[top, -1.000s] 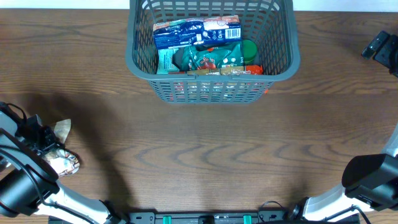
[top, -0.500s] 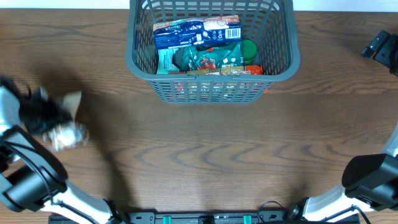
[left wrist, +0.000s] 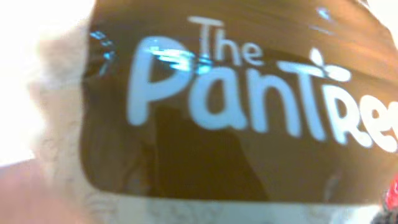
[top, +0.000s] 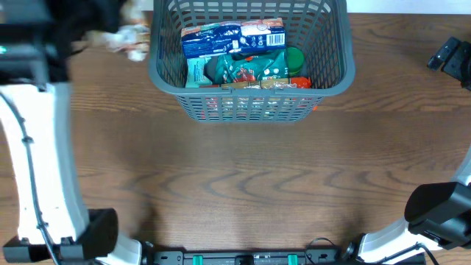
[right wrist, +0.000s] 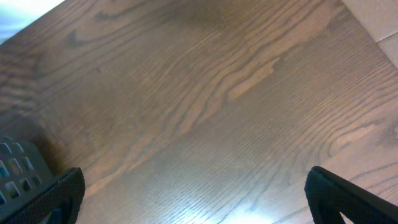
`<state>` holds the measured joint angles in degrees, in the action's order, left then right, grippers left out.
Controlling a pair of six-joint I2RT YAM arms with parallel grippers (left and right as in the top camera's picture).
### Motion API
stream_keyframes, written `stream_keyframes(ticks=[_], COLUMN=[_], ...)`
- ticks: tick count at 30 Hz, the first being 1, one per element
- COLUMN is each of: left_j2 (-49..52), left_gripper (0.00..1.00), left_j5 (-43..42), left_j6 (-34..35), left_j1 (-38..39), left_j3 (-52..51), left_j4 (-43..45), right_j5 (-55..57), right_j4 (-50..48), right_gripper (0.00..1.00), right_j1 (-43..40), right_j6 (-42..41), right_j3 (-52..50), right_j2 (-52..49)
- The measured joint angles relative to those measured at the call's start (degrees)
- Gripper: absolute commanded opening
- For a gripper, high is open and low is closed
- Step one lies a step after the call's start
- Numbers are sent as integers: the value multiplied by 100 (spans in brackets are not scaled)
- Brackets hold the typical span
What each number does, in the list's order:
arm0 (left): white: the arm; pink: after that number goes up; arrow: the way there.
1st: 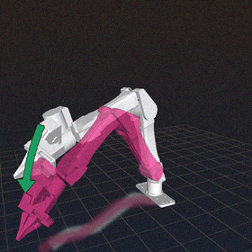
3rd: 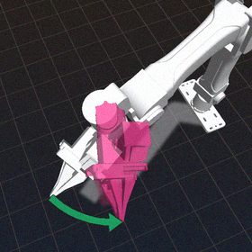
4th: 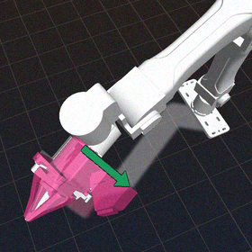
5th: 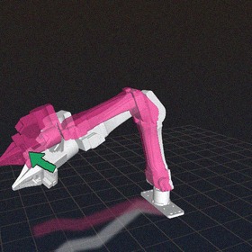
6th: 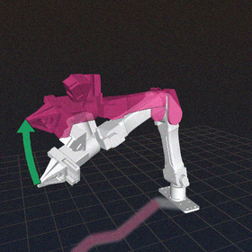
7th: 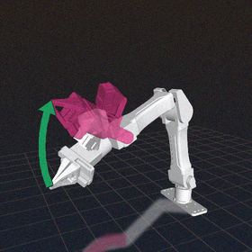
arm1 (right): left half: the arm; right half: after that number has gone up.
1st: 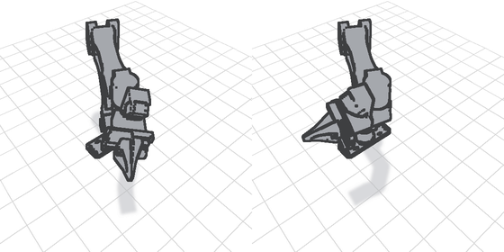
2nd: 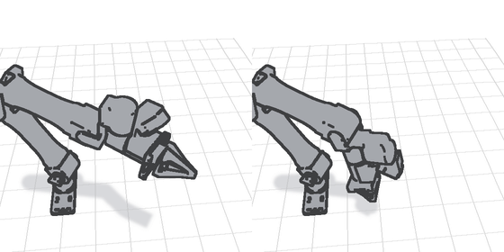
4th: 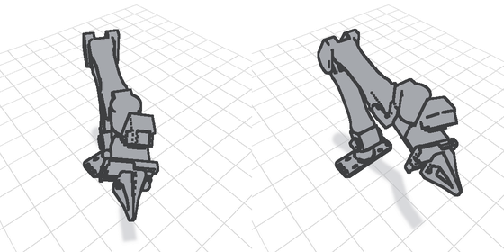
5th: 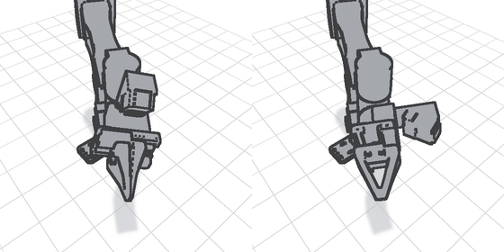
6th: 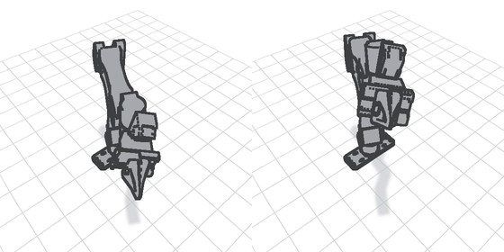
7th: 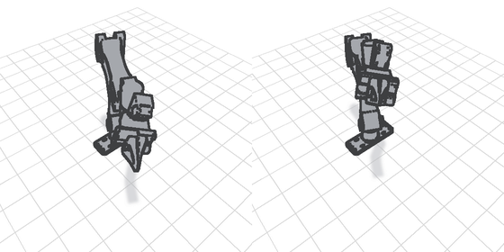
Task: Pack container
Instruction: 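Lift the Pantree pouch and carry it over the basket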
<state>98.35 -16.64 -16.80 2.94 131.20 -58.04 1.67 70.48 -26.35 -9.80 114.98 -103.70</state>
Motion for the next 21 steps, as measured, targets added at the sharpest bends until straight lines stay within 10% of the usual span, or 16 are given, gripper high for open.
stream_keyframes(ticks=[8, 21], left_j2=[494, 2568], left_gripper=[7, 5], left_j5=[422, 507], left_j6=[-2677, -4371], left_j1=[1523, 1770], left_j3=[15, 7], left_j4=[483, 695], right_j5=[-2, -129], right_j4=[7, 116], right_gripper=[99, 99], right_j1=[0, 0], right_j6=[0, 0], right_j3=[-2, -2], right_j2=[0, 0])
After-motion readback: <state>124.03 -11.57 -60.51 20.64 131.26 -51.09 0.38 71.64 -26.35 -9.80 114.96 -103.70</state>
